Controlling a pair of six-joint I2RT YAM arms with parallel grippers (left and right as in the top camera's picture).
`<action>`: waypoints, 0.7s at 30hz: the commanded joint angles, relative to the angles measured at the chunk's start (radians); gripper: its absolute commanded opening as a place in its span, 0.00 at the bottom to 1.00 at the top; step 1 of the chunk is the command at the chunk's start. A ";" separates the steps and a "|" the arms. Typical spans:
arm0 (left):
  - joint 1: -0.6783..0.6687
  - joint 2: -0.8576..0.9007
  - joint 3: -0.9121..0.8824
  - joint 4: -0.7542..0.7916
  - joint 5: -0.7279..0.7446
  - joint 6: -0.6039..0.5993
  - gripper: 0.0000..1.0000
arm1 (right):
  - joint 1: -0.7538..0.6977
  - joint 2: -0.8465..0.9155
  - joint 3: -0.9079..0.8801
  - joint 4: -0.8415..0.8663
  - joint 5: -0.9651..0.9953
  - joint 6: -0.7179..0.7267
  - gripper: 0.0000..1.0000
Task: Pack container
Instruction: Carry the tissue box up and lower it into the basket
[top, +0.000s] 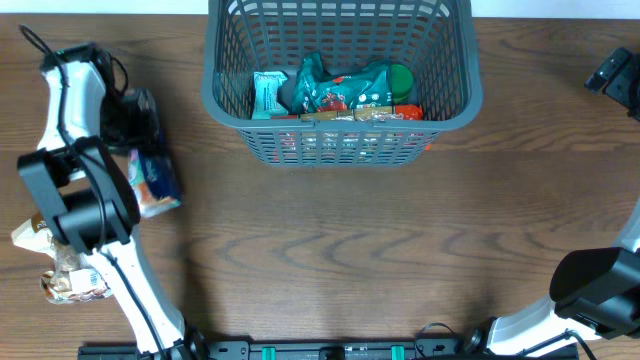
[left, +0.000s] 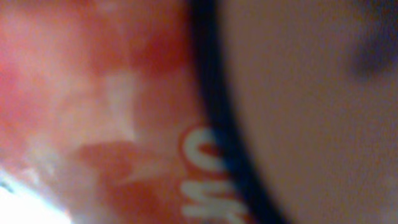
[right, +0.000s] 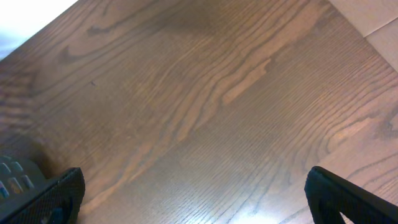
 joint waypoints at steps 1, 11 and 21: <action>-0.006 -0.220 0.114 0.043 0.281 -0.066 0.05 | -0.004 0.006 -0.007 -0.003 0.009 -0.011 0.99; -0.329 -0.573 0.290 0.288 0.040 0.151 0.05 | -0.003 0.006 -0.007 -0.021 0.002 -0.014 0.99; -0.744 -0.480 0.277 0.312 -0.017 0.905 0.06 | -0.003 0.006 -0.007 -0.048 -0.003 -0.014 0.99</action>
